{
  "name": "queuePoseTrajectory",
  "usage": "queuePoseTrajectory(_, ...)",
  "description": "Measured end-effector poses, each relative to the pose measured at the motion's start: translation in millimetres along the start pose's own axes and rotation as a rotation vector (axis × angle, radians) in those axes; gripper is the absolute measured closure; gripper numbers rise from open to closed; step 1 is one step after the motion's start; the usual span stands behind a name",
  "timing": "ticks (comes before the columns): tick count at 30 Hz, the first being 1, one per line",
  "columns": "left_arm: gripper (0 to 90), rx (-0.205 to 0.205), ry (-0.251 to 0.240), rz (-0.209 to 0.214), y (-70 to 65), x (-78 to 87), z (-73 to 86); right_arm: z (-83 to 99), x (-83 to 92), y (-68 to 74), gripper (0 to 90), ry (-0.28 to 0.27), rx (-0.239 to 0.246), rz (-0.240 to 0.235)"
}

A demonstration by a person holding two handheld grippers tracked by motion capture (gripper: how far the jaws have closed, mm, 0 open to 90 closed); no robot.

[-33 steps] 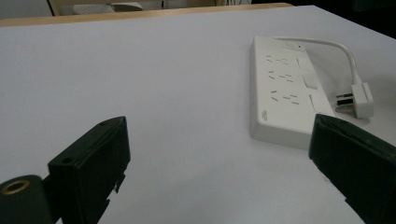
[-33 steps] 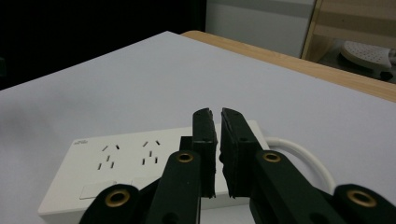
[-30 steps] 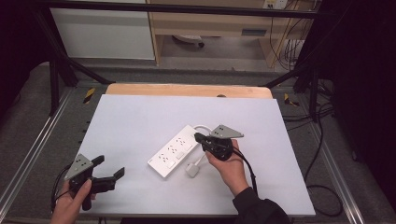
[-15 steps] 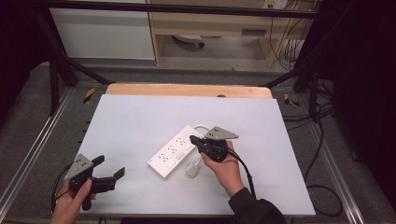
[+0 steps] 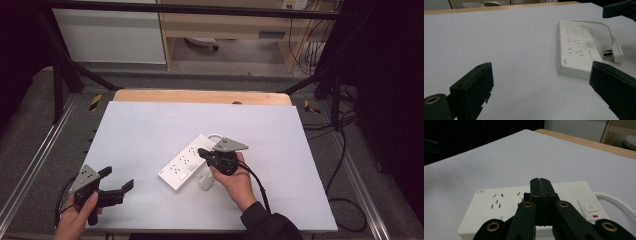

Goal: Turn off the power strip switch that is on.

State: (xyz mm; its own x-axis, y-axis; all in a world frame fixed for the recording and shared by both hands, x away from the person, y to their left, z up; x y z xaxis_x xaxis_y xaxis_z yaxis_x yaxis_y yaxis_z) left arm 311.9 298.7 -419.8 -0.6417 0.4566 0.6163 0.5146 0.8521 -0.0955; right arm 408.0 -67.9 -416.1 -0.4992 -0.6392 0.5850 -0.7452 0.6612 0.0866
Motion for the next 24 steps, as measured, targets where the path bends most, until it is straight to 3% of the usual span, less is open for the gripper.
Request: queuePoseTrajectory(24, 5.2, -0.005, 0.003, 0.0, -0.2, -0.2, 0.1, 5.7, -17.6, 11.0, 90.0, 0.051, 0.015, -0.027)
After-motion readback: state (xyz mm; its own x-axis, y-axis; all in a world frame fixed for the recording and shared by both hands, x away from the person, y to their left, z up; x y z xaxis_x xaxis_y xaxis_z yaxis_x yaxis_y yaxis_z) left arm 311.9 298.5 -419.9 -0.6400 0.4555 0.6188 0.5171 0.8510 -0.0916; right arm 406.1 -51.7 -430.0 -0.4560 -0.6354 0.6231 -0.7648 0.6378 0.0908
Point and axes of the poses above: each handheld gripper's, and its own axes: x roughly backward along the jaws, z roughly out of its underside, y roughly to its left, the point moved 1 cm from there along -x, roughly forward along the jaws, and after that the axes turned 13 degrees about y, right-handed, at the moved point
